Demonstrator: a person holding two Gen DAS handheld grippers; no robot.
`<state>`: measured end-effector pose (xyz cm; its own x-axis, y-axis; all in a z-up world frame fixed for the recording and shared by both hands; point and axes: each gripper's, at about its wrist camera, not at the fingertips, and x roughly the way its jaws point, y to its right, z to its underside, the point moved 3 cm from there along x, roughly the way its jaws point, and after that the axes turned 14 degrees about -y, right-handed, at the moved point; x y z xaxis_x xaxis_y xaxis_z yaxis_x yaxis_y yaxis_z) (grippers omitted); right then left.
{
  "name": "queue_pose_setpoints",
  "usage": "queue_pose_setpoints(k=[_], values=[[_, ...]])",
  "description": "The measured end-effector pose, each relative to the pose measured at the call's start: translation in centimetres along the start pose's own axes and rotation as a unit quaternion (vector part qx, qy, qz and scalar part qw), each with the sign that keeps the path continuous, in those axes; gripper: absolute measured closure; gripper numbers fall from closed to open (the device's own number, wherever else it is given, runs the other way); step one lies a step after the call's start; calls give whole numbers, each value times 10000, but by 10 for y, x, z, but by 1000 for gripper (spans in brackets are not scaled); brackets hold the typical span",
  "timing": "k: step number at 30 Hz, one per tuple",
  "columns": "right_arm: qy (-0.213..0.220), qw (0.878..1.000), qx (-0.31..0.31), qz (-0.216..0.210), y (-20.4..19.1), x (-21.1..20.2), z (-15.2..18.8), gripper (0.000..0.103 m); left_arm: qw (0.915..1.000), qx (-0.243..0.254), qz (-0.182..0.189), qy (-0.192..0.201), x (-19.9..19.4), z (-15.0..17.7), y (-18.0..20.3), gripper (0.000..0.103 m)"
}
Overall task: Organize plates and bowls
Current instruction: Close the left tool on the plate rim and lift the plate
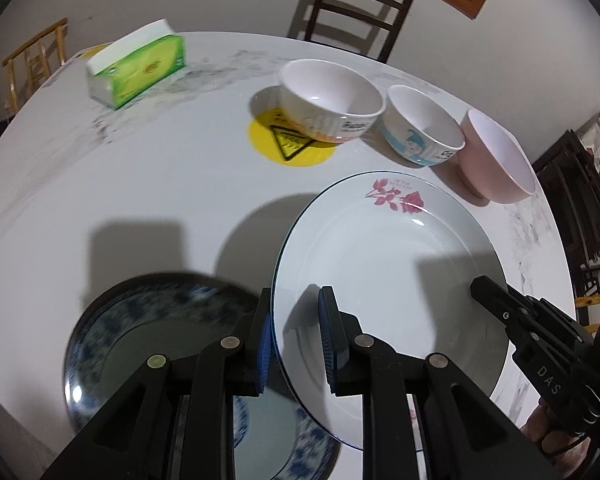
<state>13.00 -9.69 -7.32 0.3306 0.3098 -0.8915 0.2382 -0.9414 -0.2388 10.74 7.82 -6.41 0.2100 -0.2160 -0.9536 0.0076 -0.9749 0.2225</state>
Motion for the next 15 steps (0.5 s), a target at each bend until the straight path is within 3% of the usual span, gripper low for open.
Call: queue_pose_setpoints(k=[15], values=[[-133,9975,-601,-335,-78,6,23,89,9975,-677,-142,159,-34,53,-70,85]])
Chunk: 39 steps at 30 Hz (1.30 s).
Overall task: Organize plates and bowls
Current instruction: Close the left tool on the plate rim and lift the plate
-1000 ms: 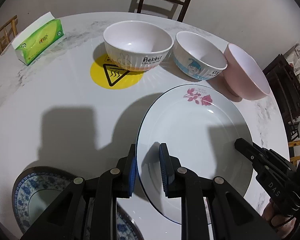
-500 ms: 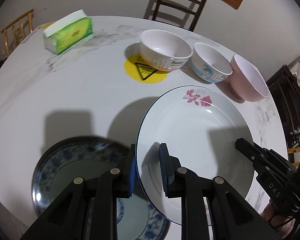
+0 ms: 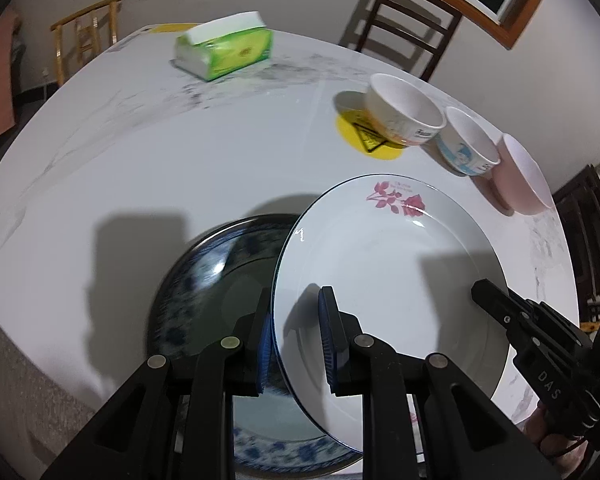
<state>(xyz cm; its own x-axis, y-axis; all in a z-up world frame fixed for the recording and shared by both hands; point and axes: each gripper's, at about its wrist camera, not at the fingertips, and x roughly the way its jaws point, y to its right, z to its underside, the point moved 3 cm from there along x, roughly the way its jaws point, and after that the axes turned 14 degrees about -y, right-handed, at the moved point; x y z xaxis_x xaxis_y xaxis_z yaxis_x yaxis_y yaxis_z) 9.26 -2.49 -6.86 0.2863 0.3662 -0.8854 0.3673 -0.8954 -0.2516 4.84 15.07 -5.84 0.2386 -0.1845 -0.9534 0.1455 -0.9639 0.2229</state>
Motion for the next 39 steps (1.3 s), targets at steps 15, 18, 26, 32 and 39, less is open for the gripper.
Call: queue_pose_setpoints(k=[15,18,26,32,39], values=[[-279,9989,-338,-161,-42,25,7,89,9990,-439,-123,-11,-5,22,-51,85],[-327,9987,-357,-173,-45,29,8,89,9987,-485,-130,-40,-2,23,-57,85],[-455,9983,-321,-182,-45,37,8,89,9984,-537,-120,-131,6,24,-63,85],[-515,9982,-281,-158,-43,41,8,89,9984,-532,-115,-174,11,24,-62,85],[-571,9979,-269,-143,-43,45,7,89,9981,-573,-86,-208,14,23,-66,85]])
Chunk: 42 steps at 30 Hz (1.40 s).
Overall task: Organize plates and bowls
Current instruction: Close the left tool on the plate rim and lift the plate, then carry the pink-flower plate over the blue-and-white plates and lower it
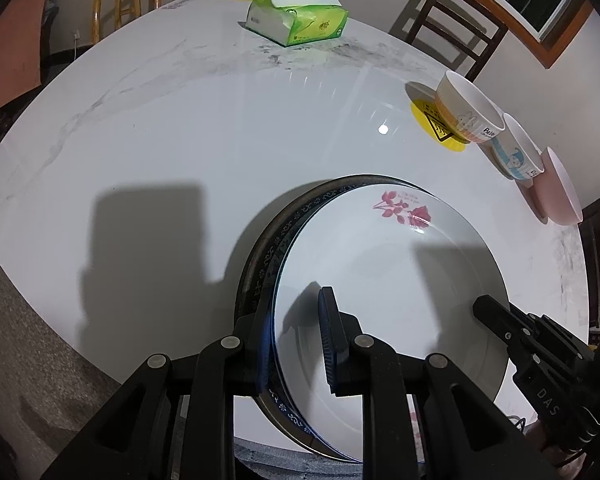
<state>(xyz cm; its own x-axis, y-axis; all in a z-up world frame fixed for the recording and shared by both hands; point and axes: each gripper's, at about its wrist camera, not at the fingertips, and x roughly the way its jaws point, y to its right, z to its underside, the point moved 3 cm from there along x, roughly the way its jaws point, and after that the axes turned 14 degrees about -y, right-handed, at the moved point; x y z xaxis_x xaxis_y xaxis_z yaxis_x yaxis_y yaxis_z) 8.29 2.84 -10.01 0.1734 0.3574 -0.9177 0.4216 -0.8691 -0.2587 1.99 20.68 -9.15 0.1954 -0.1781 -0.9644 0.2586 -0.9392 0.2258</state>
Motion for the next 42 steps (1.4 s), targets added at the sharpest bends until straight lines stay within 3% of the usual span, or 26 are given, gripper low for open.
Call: queue_pose_setpoints(k=[11,42], values=[[13,9999,-59,133,-3,0,1,87,10000,-1,-38,10,1,-1,2,85],[-153,9989,-40,445,-9,1,-1,85,9998,-143,152,-57,1,-5,5,68]])
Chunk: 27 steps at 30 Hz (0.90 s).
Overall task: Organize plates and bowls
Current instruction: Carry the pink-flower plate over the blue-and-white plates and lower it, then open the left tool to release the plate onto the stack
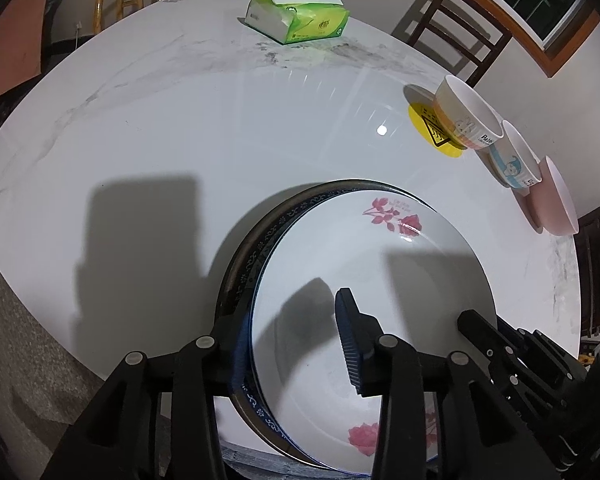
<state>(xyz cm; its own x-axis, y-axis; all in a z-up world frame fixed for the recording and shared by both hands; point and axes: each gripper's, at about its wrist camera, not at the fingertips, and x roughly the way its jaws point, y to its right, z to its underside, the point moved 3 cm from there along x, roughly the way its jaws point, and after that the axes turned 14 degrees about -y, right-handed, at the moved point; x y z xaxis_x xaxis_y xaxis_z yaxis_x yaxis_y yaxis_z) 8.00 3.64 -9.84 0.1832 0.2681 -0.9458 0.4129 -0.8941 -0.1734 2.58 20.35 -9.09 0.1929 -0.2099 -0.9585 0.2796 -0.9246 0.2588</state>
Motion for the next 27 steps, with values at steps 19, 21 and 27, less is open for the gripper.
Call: queue_pose_setpoints(k=[19,21,27], values=[[128,9981,-183,570,-12,-7,-2,83,9998,-116,-104,101,0,-5,7,52],[154,9982,-234,533,-14,-8,-4,80,9993,-31,-275,235,-3,-7,9,50],[165,9984,-234,487,-13,-8,-5,79,9993,20,-279,263,-2,-8,9,47]])
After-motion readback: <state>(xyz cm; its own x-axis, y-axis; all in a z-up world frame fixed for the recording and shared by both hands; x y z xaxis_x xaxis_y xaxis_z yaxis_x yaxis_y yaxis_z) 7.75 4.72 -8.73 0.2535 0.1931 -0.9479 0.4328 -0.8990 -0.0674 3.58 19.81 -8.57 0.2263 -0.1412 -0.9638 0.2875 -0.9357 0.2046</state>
